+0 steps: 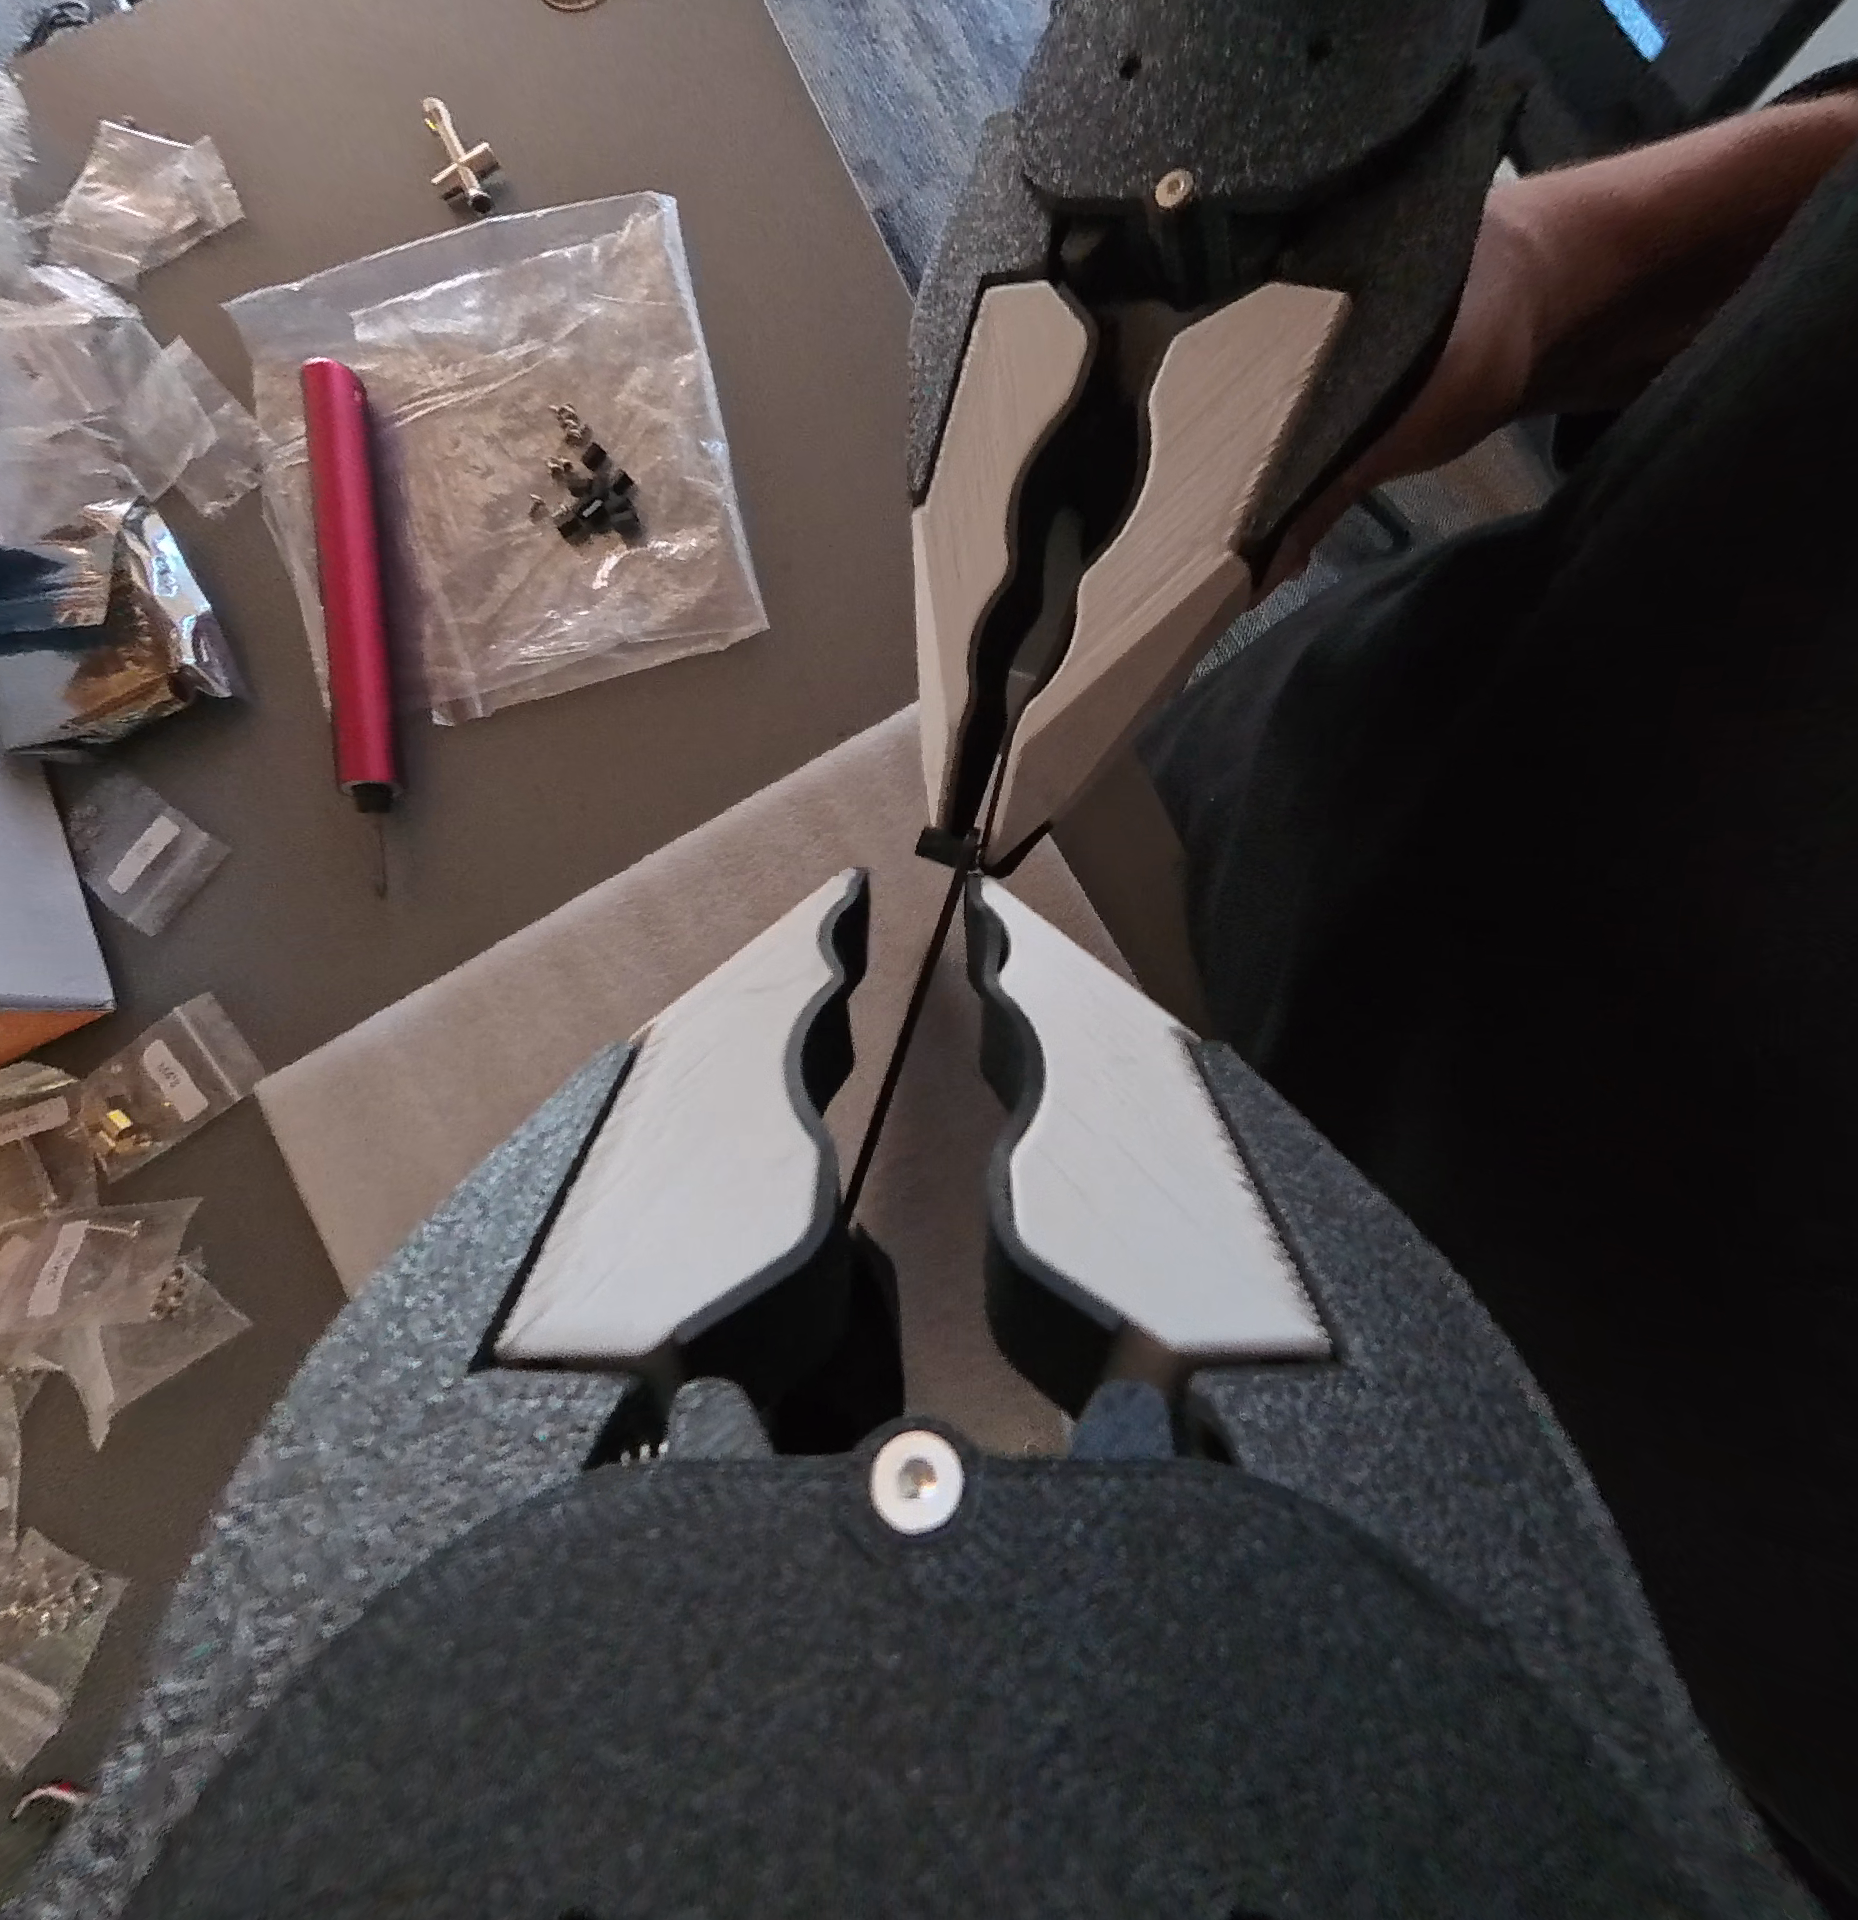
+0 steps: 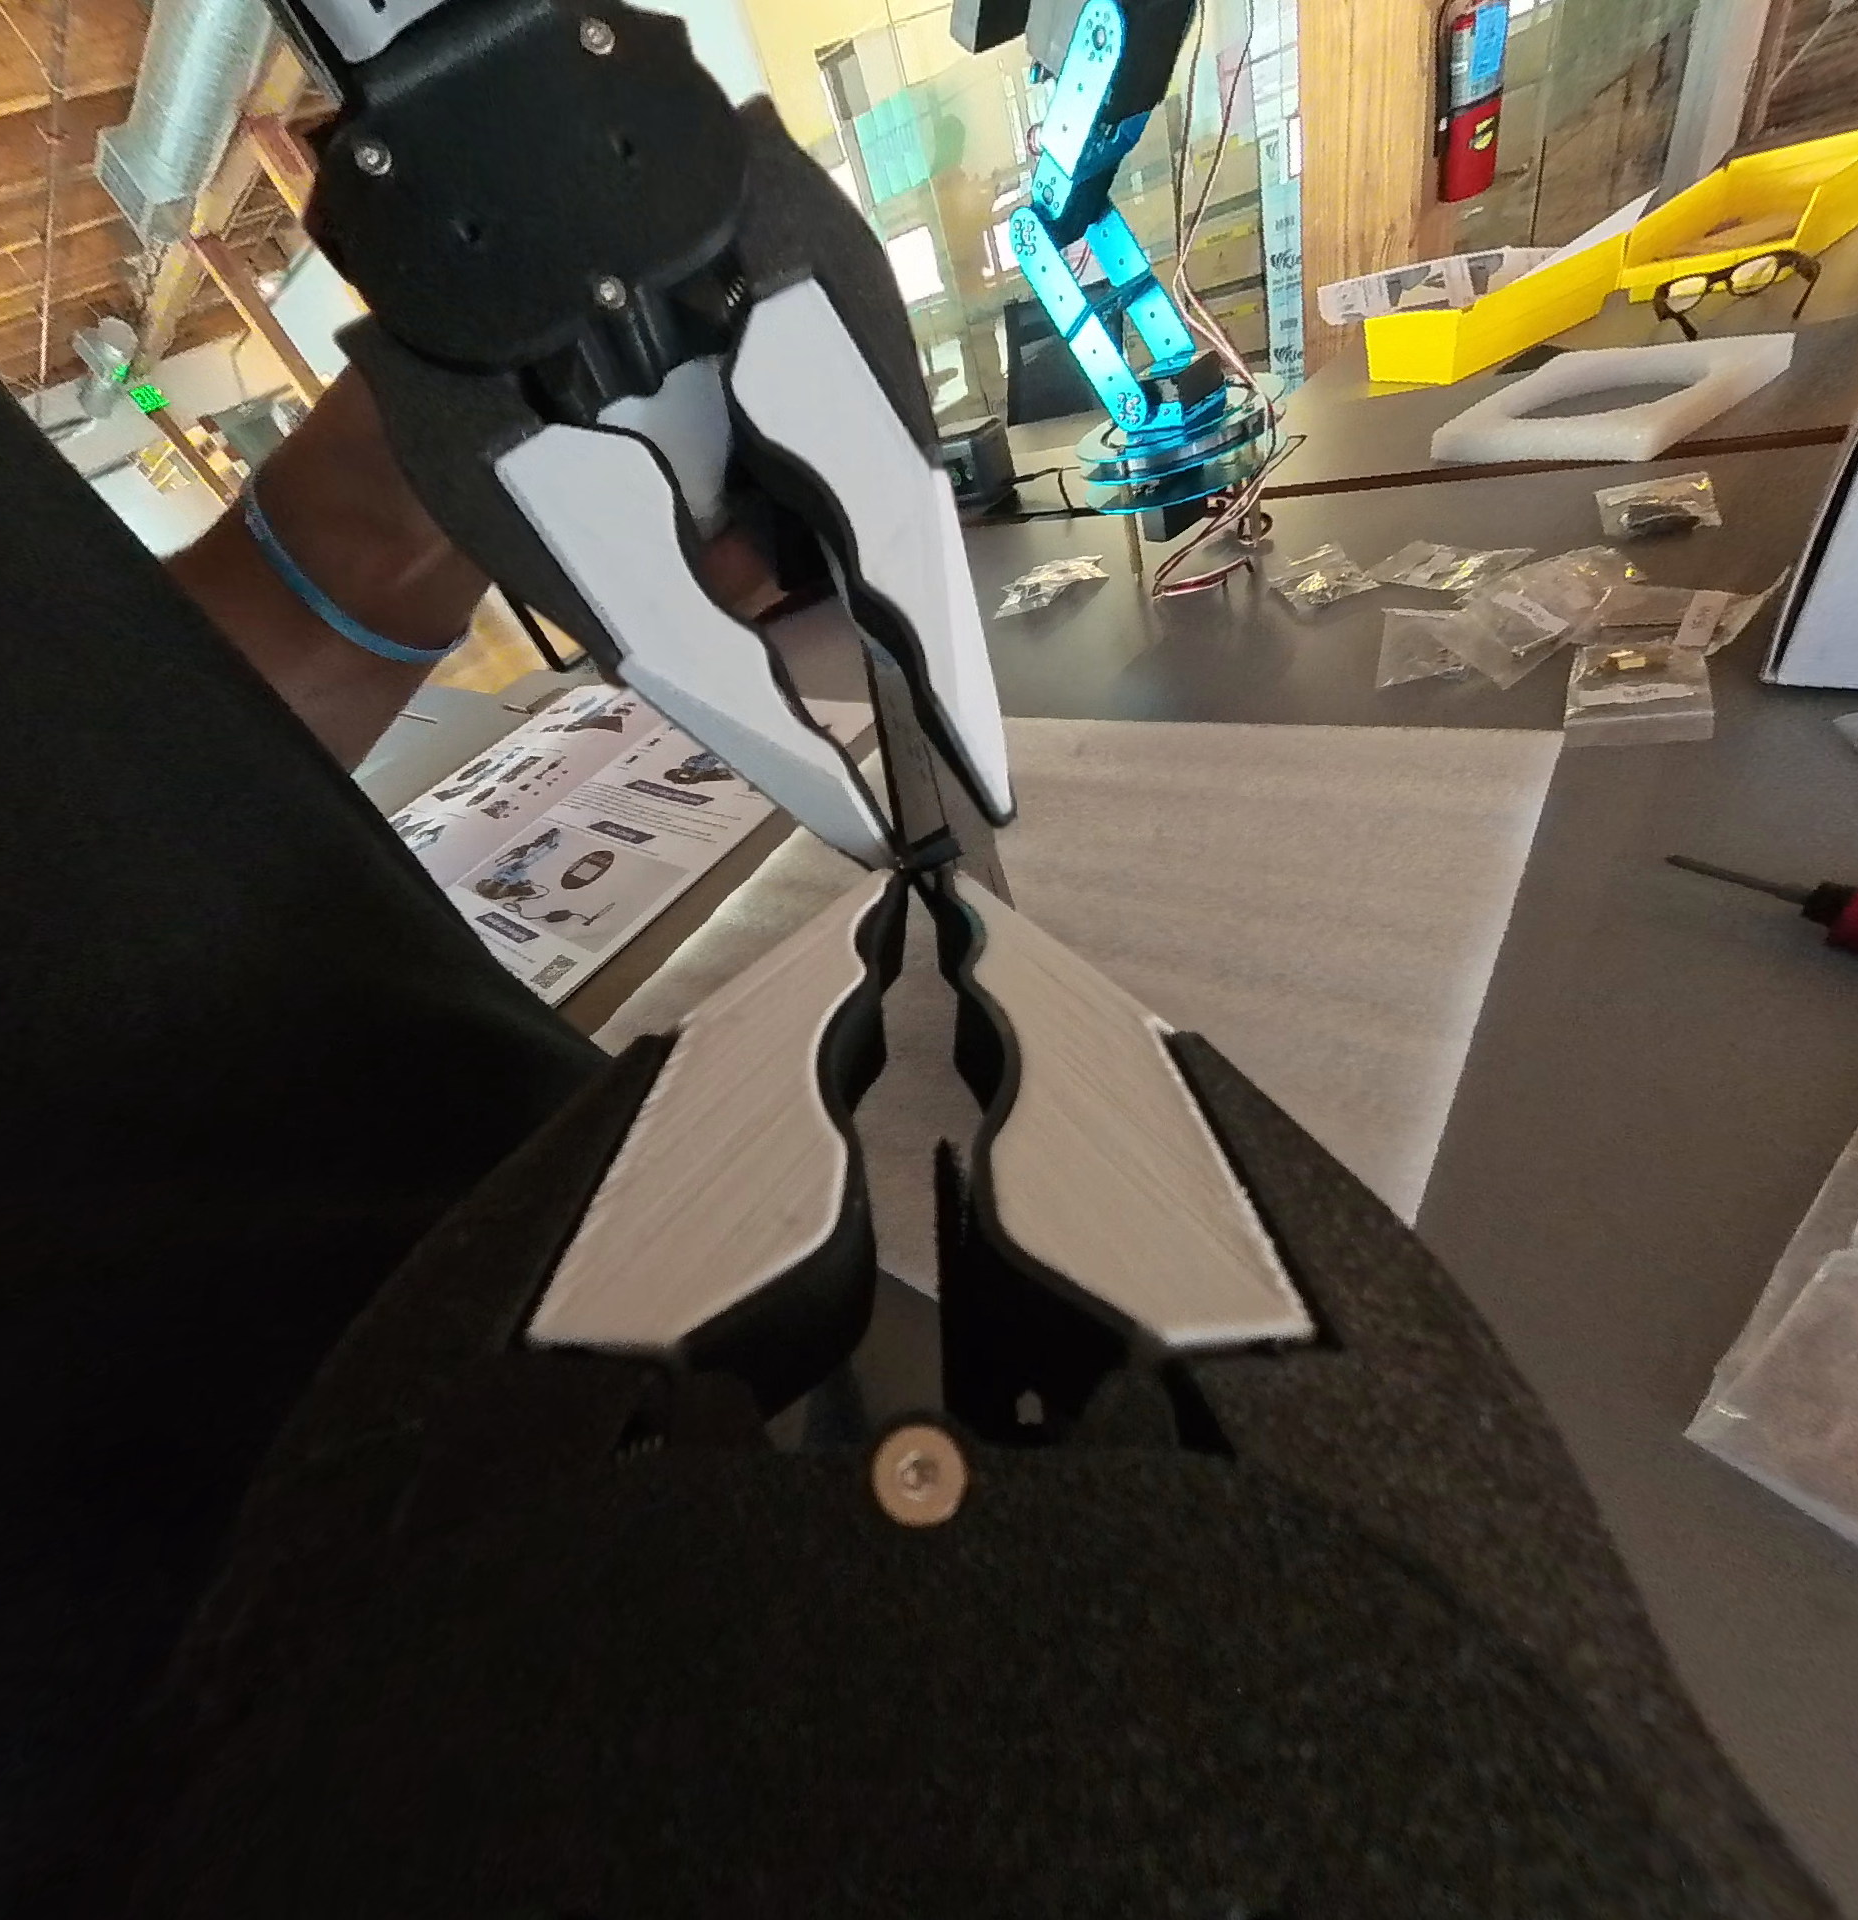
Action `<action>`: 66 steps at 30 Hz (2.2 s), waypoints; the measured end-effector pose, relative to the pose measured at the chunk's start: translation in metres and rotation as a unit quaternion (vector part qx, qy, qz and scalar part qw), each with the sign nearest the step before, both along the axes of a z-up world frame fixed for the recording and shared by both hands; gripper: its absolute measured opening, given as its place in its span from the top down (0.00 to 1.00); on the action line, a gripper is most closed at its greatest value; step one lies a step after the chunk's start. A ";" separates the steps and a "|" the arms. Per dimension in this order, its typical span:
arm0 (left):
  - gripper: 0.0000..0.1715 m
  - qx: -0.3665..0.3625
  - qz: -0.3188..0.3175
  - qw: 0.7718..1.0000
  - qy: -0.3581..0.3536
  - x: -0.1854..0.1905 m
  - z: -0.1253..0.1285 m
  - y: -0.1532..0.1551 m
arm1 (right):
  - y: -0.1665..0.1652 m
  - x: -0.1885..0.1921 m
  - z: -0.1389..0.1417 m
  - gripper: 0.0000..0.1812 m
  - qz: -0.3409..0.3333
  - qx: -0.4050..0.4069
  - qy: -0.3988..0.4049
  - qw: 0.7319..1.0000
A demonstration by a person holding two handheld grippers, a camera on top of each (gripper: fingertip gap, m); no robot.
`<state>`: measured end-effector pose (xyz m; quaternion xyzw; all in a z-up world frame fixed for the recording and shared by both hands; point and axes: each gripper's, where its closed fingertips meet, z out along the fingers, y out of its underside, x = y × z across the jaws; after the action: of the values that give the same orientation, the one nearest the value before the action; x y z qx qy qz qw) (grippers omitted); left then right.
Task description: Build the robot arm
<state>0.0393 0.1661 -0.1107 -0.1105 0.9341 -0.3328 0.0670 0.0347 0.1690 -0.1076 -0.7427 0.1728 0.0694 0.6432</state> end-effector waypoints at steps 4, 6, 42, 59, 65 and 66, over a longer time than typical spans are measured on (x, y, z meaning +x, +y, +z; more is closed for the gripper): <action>0.89 -0.039 0.012 0.999 0.009 -0.001 0.012 0.001 | 0.000 0.003 0.000 0.98 0.002 0.008 0.007 1.000; 0.87 -0.032 0.022 0.999 0.002 0.002 0.008 0.004 | 0.000 0.005 0.000 0.98 0.003 0.006 0.003 1.000; 0.56 -0.435 0.645 0.599 0.191 -0.001 0.014 0.030 | -0.001 0.010 -0.001 0.99 0.114 -0.008 -0.063 0.991; 0.85 -0.327 0.731 0.514 0.308 0.008 -0.004 0.023 | -0.001 -0.002 -0.001 0.99 0.224 -0.004 -0.129 0.966; 0.87 -0.288 0.752 0.445 0.392 0.012 -0.015 0.021 | -0.002 0.000 -0.001 0.99 0.252 0.010 -0.147 0.956; 0.87 -0.279 0.757 0.445 0.389 0.012 -0.015 0.021 | -0.003 0.001 -0.001 0.99 0.259 0.011 -0.141 0.955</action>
<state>0.0514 0.1873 -0.1255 -0.9045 0.2649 -0.3149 -0.1122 0.0356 0.1662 -0.1089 -0.7568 -0.1188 0.1297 0.6295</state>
